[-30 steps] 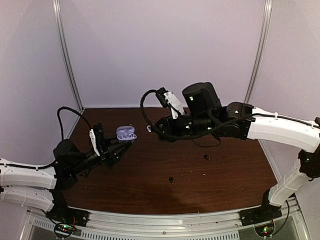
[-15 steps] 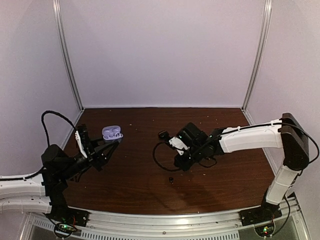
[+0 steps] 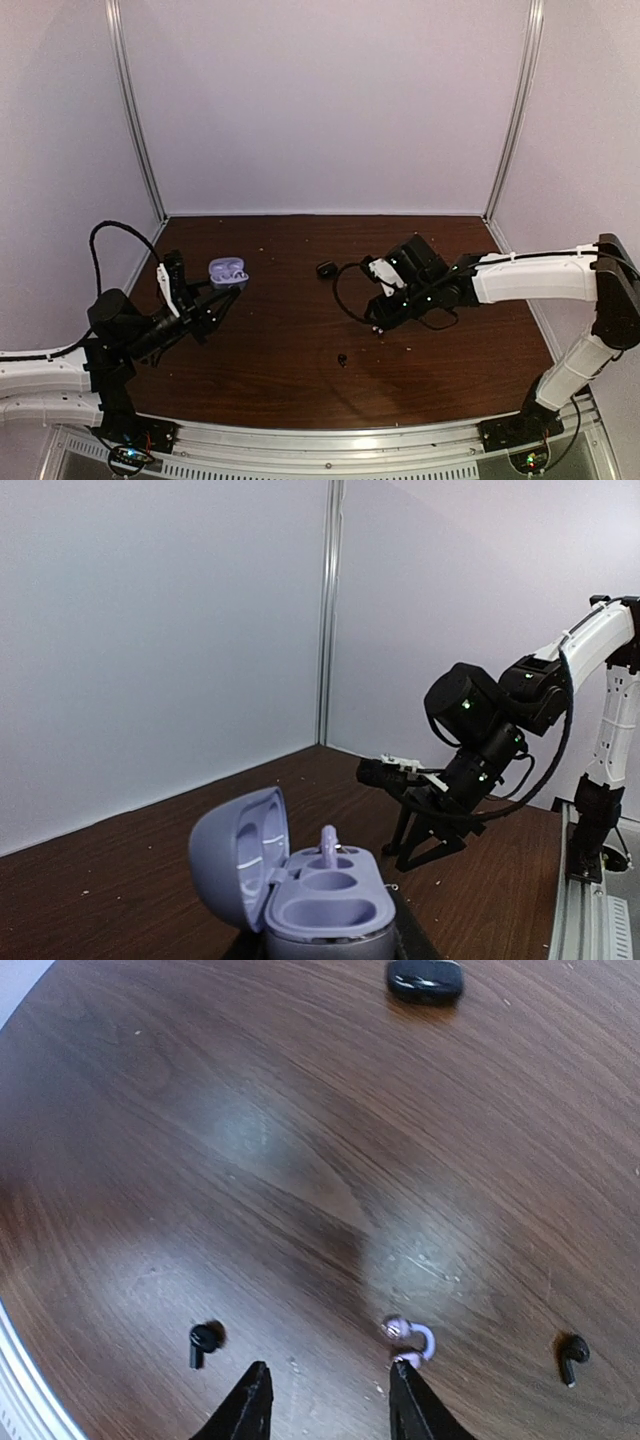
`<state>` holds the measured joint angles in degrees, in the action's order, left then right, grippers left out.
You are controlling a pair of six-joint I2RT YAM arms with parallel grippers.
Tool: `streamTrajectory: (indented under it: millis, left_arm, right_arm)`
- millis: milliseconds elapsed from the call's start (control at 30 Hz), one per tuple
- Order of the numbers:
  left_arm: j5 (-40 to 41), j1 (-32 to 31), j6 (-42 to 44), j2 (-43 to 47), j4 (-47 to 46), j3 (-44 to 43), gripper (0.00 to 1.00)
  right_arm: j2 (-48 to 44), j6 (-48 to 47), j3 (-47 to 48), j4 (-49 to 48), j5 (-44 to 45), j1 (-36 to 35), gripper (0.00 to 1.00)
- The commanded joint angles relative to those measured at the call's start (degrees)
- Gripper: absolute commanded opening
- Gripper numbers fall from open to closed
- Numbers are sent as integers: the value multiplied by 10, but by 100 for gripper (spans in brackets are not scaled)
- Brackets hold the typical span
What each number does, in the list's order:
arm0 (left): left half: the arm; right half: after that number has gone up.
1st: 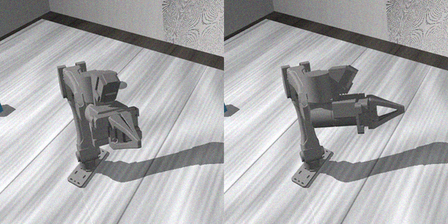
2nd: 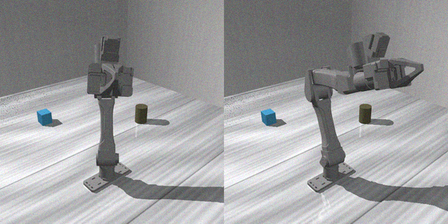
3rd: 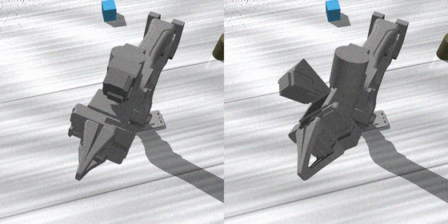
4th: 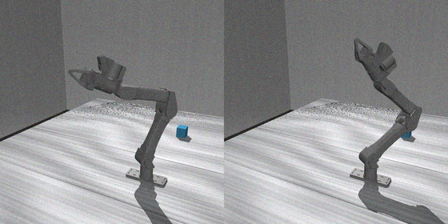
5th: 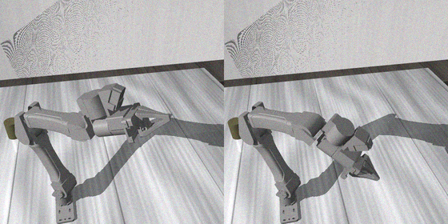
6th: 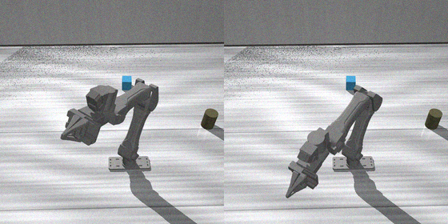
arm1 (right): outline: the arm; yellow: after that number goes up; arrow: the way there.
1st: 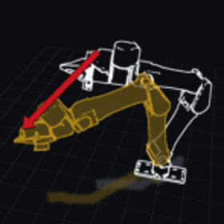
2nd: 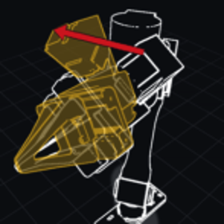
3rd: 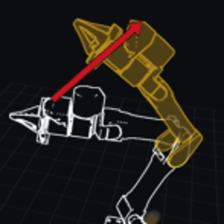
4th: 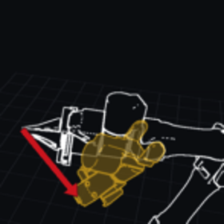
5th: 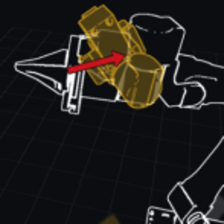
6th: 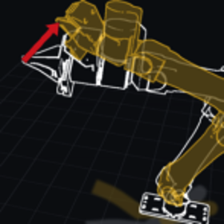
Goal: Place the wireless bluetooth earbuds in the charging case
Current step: Move the left earbud to the center of the board.
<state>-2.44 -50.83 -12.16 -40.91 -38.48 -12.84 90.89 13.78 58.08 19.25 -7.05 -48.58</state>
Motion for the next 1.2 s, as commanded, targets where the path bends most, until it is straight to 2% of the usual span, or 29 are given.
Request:
streamTrajectory:
  millis: [0, 267, 467, 667, 967, 1167]
  left_arm:
    - [-5, 4, -2, -15, -29, -3, 0]
    - [-5, 4, 1, -26, -38, -8, 0]
    - [4, 4, 3, -18, -34, -5, 0]
    - [1, 4, 3, -28, -40, -5, 0]
    - [9, 4, 4, -21, -33, -3, 0]
    - [8, 4, 4, -30, -40, -6, 0]
  right_arm:
    - [-49, 47, -68, -55, -33, 61, 39]
    - [9, 32, -64, -48, -68, 116, 37]
    - [11, 7, -90, -37, -29, 121, 31]
    - [40, -4, -99, -63, -56, 118, 30]
    - [91, -1, -58, -67, -92, 60, 28]
    - [154, 19, 31, -62, -117, 2, 28]
